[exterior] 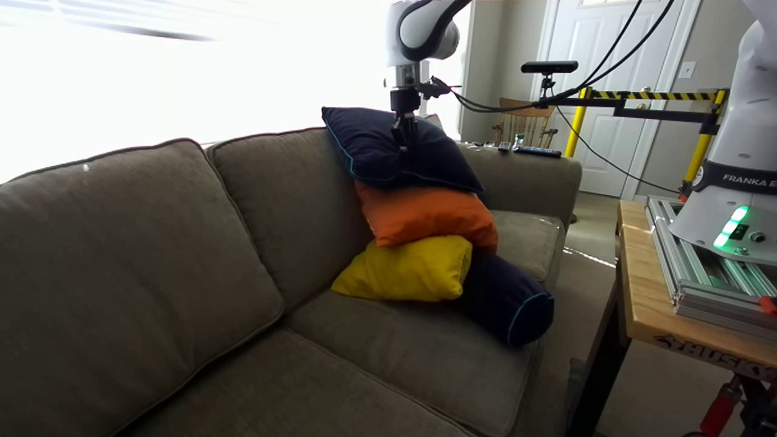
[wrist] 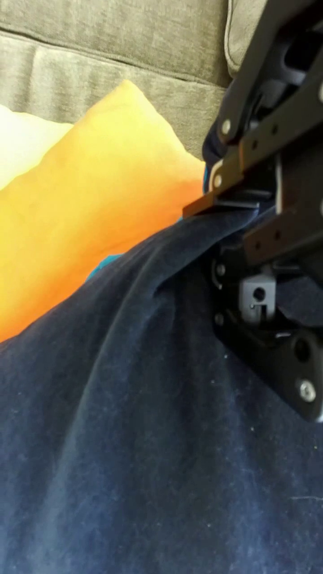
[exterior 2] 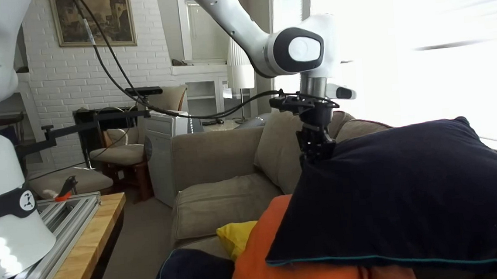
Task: Put the square-shaped blue pillow onto the orange one
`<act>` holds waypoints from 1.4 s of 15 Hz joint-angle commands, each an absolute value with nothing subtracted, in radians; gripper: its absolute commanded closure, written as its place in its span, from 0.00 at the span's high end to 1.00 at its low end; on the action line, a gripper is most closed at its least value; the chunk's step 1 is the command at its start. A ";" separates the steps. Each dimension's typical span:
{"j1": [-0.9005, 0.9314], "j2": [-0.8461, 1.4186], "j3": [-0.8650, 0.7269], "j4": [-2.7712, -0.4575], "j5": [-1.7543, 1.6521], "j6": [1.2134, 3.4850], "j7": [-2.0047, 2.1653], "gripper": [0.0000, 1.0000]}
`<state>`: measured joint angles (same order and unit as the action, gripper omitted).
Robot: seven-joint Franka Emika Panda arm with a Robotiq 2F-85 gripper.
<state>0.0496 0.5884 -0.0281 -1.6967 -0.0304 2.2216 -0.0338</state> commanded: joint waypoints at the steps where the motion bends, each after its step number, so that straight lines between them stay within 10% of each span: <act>1: 0.052 0.644 -0.039 -1.662 -0.077 2.174 -0.003 0.02; 19: 0.086 0.743 -0.085 -1.607 -0.214 2.143 0.054 0.02; 20: 0.089 0.744 -0.086 -1.604 -0.217 2.142 0.060 0.34; 21: 0.089 0.745 -0.086 -1.602 -0.216 2.138 0.063 0.36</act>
